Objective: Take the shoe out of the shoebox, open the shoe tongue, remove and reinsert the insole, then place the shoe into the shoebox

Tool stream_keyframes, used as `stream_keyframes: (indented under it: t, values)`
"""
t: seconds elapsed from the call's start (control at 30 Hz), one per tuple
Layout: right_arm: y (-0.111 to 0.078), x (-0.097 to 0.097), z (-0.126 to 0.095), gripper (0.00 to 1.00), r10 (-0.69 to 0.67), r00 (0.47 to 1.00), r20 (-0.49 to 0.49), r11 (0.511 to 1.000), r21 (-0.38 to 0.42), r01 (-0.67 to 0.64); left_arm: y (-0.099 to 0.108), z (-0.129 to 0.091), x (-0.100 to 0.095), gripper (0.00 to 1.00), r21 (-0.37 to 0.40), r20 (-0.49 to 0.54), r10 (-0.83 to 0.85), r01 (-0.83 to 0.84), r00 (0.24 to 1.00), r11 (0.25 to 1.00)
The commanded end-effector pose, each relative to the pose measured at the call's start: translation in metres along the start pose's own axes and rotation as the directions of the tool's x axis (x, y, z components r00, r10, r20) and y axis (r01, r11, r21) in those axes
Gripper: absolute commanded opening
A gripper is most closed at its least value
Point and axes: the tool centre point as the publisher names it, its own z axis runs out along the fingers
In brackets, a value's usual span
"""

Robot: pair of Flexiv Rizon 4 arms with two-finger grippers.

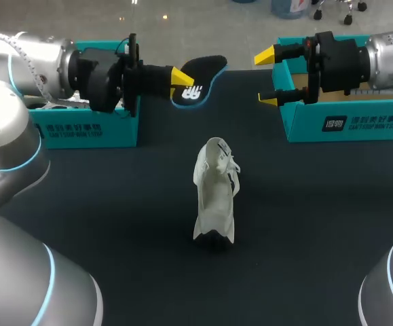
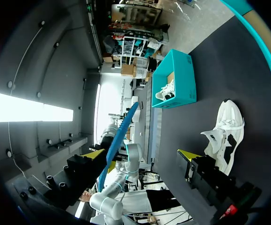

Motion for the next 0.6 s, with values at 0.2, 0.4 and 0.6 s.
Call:
stream_keyframes:
  t: [0.2,0.4,0.6]
  values:
    - [0.001,0.002,0.0,1.0,0.0,1.0,0.004,1.0,-0.008,0.0,0.011,0.002,0.026,0.0,-0.003,-0.053,0.208,-0.209,0.977,0.978]
    - [0.002,0.005,0.003,1.0,0.002,1.0,0.028,1.0,-0.028,-0.001,0.02,0.013,0.038,0.0,-0.022,-0.087,0.158,-0.161,0.983,0.987]
    - [0.005,0.003,0.016,1.0,0.013,0.999,0.033,1.0,-0.002,-0.013,0.032,0.028,0.049,0.0,-0.047,-0.175,0.2,-0.211,0.964,0.976]
